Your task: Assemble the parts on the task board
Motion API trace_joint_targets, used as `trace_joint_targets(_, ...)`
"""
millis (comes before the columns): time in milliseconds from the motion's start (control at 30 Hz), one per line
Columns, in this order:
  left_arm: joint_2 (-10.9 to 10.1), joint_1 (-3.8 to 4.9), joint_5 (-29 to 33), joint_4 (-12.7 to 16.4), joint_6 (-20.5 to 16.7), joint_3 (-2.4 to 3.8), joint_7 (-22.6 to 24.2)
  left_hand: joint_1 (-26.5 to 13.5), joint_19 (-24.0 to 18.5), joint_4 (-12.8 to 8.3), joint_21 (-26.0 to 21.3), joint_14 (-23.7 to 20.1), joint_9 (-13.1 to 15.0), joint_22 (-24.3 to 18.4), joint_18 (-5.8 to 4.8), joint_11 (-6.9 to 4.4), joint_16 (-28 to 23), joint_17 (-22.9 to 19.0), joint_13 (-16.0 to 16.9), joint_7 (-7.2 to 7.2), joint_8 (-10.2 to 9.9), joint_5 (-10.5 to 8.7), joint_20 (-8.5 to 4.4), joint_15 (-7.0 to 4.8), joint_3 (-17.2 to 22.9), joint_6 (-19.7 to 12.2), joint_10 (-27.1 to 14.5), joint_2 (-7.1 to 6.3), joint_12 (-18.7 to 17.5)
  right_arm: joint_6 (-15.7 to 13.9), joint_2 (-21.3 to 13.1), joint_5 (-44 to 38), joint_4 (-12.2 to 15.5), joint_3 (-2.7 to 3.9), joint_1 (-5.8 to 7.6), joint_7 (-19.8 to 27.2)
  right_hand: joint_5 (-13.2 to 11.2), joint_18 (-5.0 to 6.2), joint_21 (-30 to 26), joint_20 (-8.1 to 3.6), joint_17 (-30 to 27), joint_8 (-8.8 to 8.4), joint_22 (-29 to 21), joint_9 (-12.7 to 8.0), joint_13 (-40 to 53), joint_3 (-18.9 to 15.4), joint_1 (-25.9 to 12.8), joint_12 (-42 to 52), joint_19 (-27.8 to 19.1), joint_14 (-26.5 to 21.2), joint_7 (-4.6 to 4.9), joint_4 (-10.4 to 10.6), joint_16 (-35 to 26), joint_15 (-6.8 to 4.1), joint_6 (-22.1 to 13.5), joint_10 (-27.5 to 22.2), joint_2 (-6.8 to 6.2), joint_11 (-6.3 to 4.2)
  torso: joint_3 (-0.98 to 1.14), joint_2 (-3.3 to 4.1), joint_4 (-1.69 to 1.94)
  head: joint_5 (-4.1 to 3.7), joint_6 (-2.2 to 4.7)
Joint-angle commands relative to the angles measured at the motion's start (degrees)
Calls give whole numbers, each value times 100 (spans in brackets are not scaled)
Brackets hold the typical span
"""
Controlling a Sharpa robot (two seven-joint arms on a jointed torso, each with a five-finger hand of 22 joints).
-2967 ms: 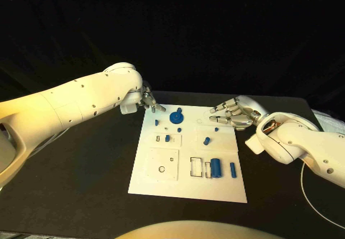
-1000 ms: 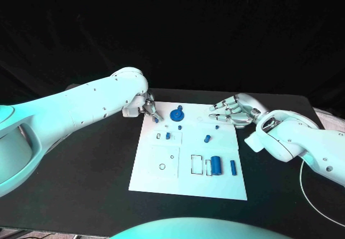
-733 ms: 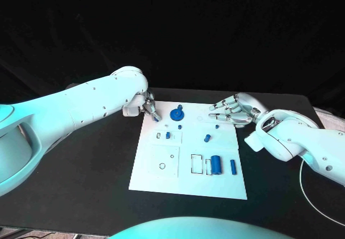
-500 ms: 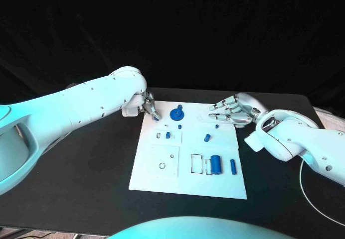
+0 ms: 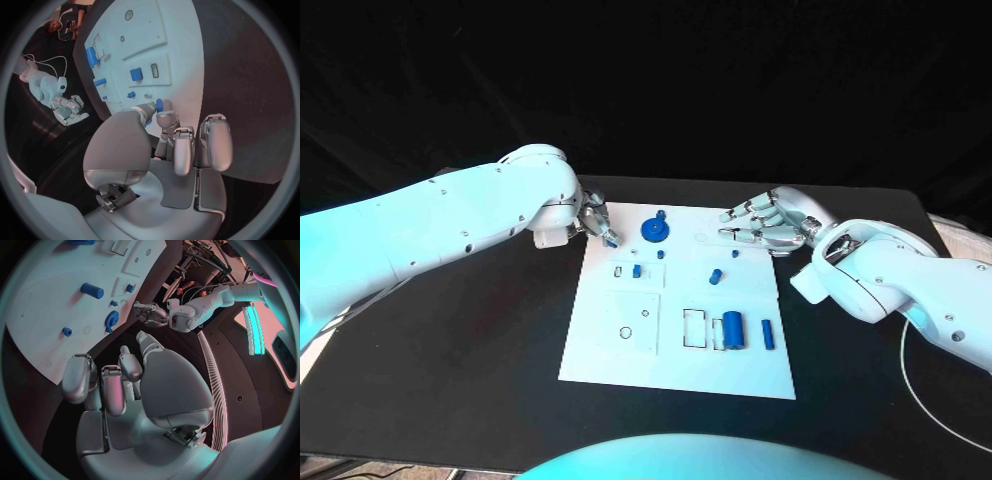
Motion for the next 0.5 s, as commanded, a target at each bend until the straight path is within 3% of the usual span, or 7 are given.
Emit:
trace_joint_targets(33,-142,-77,119,331,-518,-5,45,-69,192,-762,11,603,8,636,-10,10,17,1509,-1,-18,42,36,-1,-1,816,-1,44,3,10,97,2,-14,-5,-4,-14,35,19,52,-24,-9,467,20,-5,8,3,-4,-40,-15,-25,371,9,20,-28,-11,35,-13,12,-30,10,-7,17,40,-1)
trace_joint_targets(167,-297,-152,23,632,-759,-40,91,-108,198,-777,21,603,15,647,-13,5,17,1509,4,-25,56,47,-3,-4,846,10,59,-16,21,100,-4,-6,-8,-7,-21,33,19,52,-24,-9,467,20,-5,8,3,-4,-40,-15,-25,371,9,20,-28,-11,35,-13,12,-30,6,-18,36,38,-36)
trace_joint_targets(300,-414,-213,-55,859,-865,-74,96,-141,206,-808,36,603,25,663,-17,-3,17,1509,-9,-35,72,46,-8,-9,869,19,71,-59,18,110,-4,-3,-11,-8,-26,28,30,53,-28,-9,467,20,-10,8,2,-6,-45,-15,-25,371,9,26,-29,-11,36,-13,17,-30,7,-18,29,34,-52)
trace_joint_targets(500,-453,-293,-137,972,-840,-92,66,-155,209,-821,42,603,28,670,-19,-6,17,1509,-22,-39,79,44,-10,-11,875,23,74,-78,11,113,-4,-1,-13,-10,-39,28,30,53,-28,-9,467,20,-10,8,2,-6,-45,-15,-25,371,9,26,-29,-11,36,-13,17,-30,4,-19,37,19,-61)
